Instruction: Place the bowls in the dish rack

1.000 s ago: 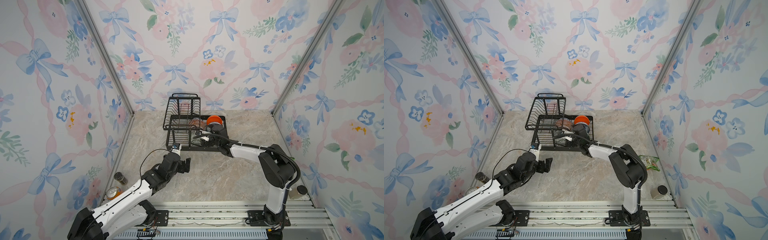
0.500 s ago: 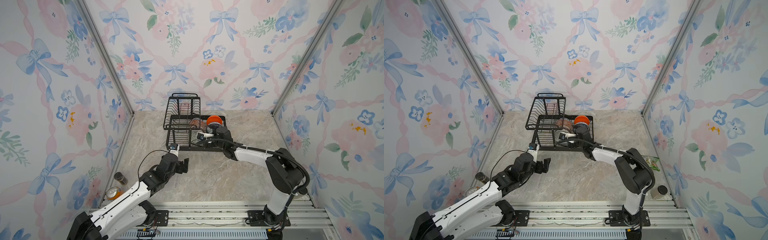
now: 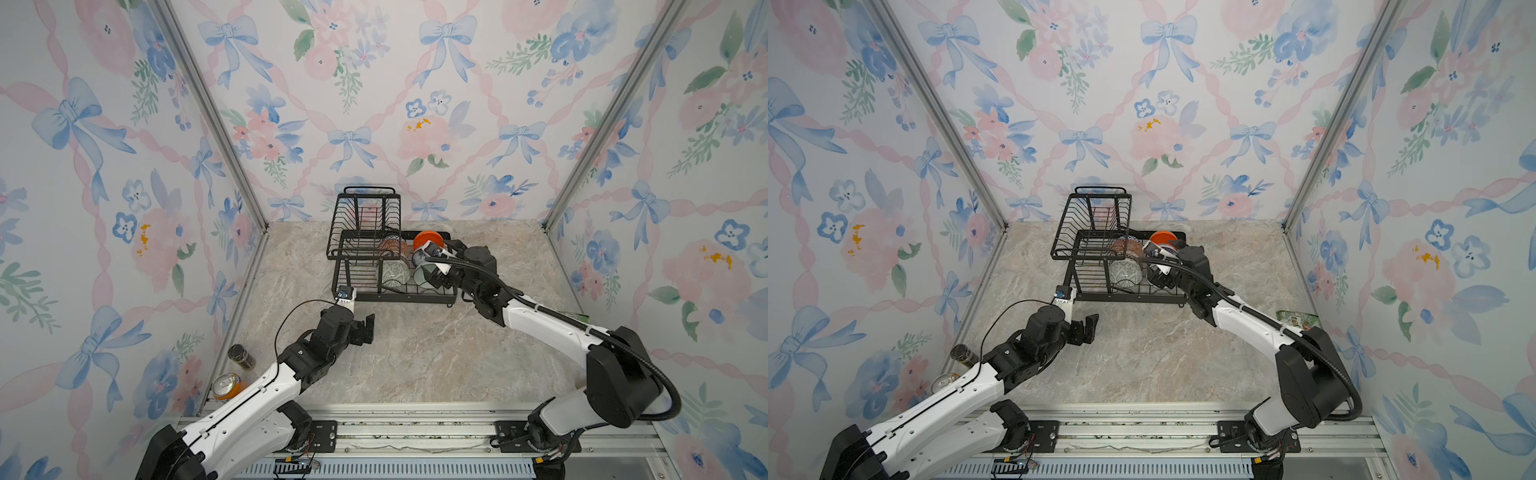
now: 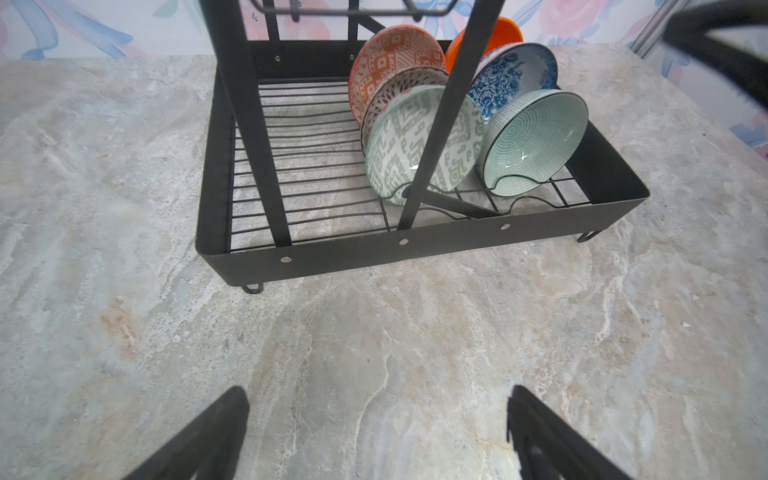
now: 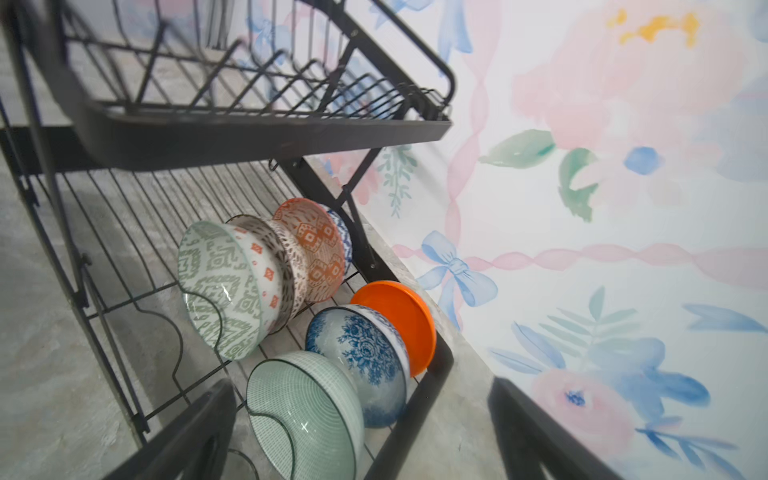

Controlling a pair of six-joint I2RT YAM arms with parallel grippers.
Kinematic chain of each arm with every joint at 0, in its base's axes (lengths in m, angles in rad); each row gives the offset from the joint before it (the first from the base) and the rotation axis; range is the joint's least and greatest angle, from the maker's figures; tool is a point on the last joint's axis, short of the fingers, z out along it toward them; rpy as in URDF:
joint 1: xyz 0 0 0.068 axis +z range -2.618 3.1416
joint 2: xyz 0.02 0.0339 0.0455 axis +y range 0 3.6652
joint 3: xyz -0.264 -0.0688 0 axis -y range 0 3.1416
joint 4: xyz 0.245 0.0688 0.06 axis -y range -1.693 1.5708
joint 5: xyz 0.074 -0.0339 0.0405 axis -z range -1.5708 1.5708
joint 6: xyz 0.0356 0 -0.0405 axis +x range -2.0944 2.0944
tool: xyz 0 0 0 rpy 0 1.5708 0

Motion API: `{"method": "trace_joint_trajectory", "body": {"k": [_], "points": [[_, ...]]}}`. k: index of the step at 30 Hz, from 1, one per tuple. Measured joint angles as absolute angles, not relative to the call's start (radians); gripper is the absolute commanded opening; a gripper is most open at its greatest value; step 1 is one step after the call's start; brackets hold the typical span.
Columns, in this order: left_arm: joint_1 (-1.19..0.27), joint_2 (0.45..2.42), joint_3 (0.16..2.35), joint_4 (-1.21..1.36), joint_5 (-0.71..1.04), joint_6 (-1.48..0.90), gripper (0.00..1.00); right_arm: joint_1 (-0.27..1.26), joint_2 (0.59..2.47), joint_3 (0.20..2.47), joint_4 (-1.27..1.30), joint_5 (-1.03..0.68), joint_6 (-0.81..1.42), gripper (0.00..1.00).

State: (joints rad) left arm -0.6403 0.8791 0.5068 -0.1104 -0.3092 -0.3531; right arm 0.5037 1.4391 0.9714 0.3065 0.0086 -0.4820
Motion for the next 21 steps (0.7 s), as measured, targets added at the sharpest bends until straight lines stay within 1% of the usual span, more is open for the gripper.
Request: {"method": "trace_joint_trajectory", "body": {"k": [4,6,10,15,19,21], "points": [[-0.612,0.853,0.466,-0.053,-0.335,-0.310,0.98,0.375,1.282,0.881,0.289,-0.040,-0.303,0.97],[-0.580,0.852,0.472,-0.051,-0.340,-0.306,0.98,0.318,1.231,0.873,0.213,-0.044,-0.220,0.97],[-0.524,0.886,0.551,-0.118,-0.341,-0.312,0.98,0.246,1.188,0.937,-0.009,-0.009,-0.086,0.97],[-0.461,0.926,0.665,-0.237,-0.336,-0.326,0.98,0.205,1.140,1.034,-0.274,0.077,0.018,0.97],[-0.353,0.928,0.680,-0.305,-0.304,-0.344,0.98,0.165,1.122,1.048,-0.403,0.129,0.073,0.97],[-0.323,0.935,0.680,-0.326,-0.290,-0.349,0.98,0.152,1.121,1.021,-0.422,0.149,0.096,0.97]]}}
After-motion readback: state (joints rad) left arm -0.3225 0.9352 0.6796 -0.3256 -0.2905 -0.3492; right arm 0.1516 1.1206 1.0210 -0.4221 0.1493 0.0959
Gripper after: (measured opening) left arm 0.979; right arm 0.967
